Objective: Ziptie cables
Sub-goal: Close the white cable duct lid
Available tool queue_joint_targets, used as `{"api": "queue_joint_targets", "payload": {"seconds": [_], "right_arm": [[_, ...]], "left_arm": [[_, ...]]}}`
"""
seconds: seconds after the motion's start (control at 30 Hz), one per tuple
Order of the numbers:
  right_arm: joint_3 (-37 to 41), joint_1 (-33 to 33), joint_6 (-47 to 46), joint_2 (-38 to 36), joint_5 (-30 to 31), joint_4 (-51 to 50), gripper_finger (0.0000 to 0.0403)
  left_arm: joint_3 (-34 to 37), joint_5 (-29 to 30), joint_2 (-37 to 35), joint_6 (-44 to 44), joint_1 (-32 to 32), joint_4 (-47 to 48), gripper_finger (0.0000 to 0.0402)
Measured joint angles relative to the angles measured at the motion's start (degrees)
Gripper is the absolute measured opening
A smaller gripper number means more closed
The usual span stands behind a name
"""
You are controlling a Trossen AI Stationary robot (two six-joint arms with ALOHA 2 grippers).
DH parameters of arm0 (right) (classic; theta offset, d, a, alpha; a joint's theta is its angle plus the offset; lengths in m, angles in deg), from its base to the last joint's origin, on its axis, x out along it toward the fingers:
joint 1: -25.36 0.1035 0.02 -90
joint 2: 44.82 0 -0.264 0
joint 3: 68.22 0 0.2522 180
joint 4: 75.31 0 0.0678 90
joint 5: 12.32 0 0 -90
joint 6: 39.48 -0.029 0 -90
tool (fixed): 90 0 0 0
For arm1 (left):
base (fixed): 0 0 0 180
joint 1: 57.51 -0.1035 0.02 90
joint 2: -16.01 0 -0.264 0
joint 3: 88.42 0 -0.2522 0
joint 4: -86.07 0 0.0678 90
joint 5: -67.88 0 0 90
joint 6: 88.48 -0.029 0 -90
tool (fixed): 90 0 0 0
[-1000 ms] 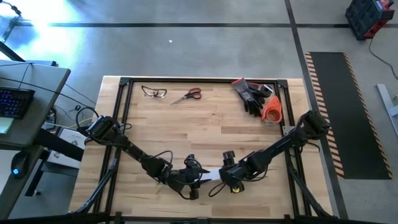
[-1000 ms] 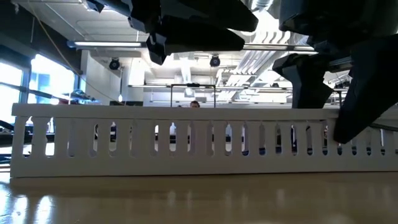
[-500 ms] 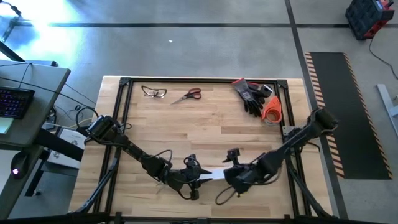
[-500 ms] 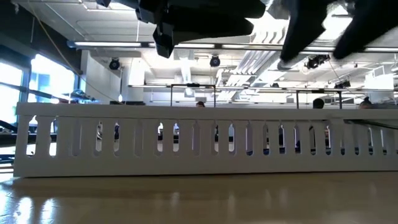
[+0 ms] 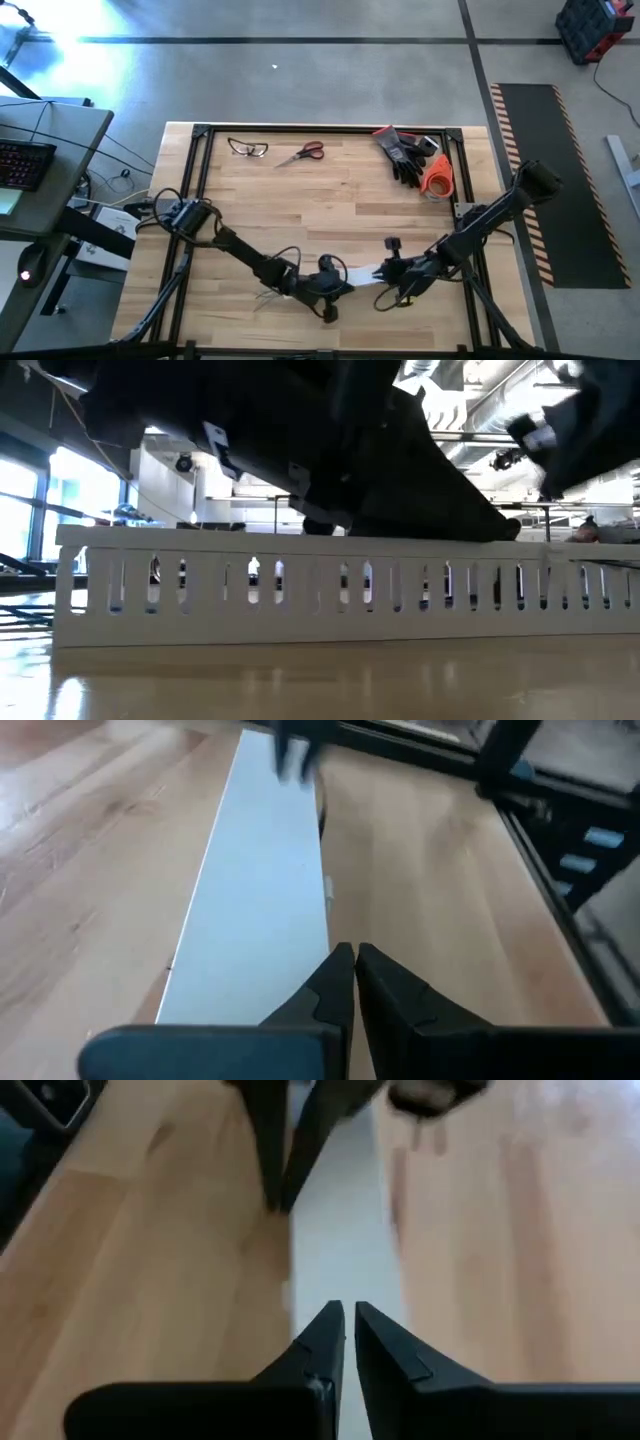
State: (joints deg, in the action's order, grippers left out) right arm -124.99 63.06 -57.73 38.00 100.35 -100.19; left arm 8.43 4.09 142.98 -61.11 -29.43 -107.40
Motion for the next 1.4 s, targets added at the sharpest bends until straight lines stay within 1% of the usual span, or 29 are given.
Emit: {"api": "queue_joint_targets", "payload": {"seconds": [0.1,0.2,0.27,0.37,0.43,0.5,0.53,0.6,0.67,0.73,0.8,0.83,0.87,0.93,1.0,1.03,1.07,1.1,1.17,1.2,1.27,1.33,1.4], "right_arm": [[6.7,-0.1,-4.6,0.6,-2.6,7.3,0.0014],[13.5,-0.2,-8.6,2.0,-2.5,17.6,0.0005],[16.6,-0.1,-10.8,2.6,-1.9,22.6,0.0002],[18.1,-0.1,-11.3,1.9,-1.9,25.2,0.0002],[17.3,0.2,-8.4,0.6,-2.1,24.7,0.0001],[15.4,0.8,-5.2,-1.3,-1.3,21.7,0.0000],[14.3,1.0,-4.2,-2.6,-0.1,18.4,0.0000],[11.1,1.3,-4.6,-5.1,4.0,11.4,0.0000],[8.7,1.2,-9.1,-7.0,9.2,1.1,0.0000],[7.4,0.4,-15.1,-7.5,11.7,-9.3,0.0000],[7.2,-0.6,-21.0,-8.0,11.0,-16.5,0.0000],[7.3,-1.1,-23.4,-8.0,9.7,-18.7,0.0000],[7.8,-1.6,-25.4,-7.8,7.4,-20.0,0.0000],[9.4,-2.0,-27.8,-7.2,0.8,-21.1,0.0000],[10.4,-1.7,-28.2,-6.5,-6.8,-18.4,0.0000],[10.8,-1.3,-28.2,-5.9,-10.6,-15.8,0.0000],[11.3,-0.7,-28.2,-5.3,-13.3,-12.8,0.0000],[11.6,-0.1,-28.0,-4.5,-15.0,-9.8,0.0000],[11.8,0.5,-26.4,-2.6,-16.6,-1.3,0.0000],[11.7,0.6,-25.4,-1.2,-16.8,3.2,0.0000],[11.7,0.6,-23.4,2.0,-17.2,13.6,0.0000],[11.6,0.2,-20.5,6.2,-17.2,25.3,0.0000],[11.5,0.0,-17.4,10.6,-16.7,35.6,0.0000]], "left_arm": [[-0.2,-0.3,1.2,1.7,-0.2,-0.7,0.0001],[0.0,-0.3,1.1,1.0,0.1,-1.1,0.0001],[0.0,-0.7,0.7,0.4,0.4,-0.8,0.0000],[0.1,-0.7,-1.0,-1.0,0.7,0.0,0.0000],[0.3,-0.8,-2.4,-1.6,0.9,1.1,0.0000],[0.4,-0.8,-4.3,-2.1,1.0,3.9,0.0000],[0.5,-1.0,-5.5,-2.0,1.0,5.7,0.0000],[0.6,-2.0,-7.4,-0.9,1.2,6.8,0.0000],[0.5,-3.5,-9.6,-0.8,1.8,6.2,0.0000],[0.3,-4.7,-11.4,-0.2,2.8,5.4,0.0000],[0.2,-8.2,-12.0,3.0,3.7,7.2,0.0000],[-0.1,-10.6,-11.8,5.3,4.2,9.6,0.0000],[-0.3,-12.5,-11.6,7.4,4.7,13.0,0.0000],[-0.8,-13.5,-10.9,11.8,5.5,20.5,0.0000],[-0.9,-9.0,-10.7,14.5,5.8,29.6,0.0000],[-1.0,-6.0,-10.7,16.5,5.6,34.1,0.0000],[-1.1,-1.5,-10.7,17.5,5.4,37.6,0.0000],[-1.0,2.4,-10.7,18.7,4.8,40.6,0.0000],[-0.6,9.5,-10.6,18.2,2.8,44.0,0.0000],[-0.5,11.9,-10.6,16.3,1.3,43.2,0.0000],[-0.8,14.5,-10.9,10.6,-2.3,39.4,0.0000],[-1.0,14.2,-11.0,4.1,-6.1,35.0,0.0000],[-0.9,12.1,-10.9,-2.4,-9.4,30.7,0.0000]]}}
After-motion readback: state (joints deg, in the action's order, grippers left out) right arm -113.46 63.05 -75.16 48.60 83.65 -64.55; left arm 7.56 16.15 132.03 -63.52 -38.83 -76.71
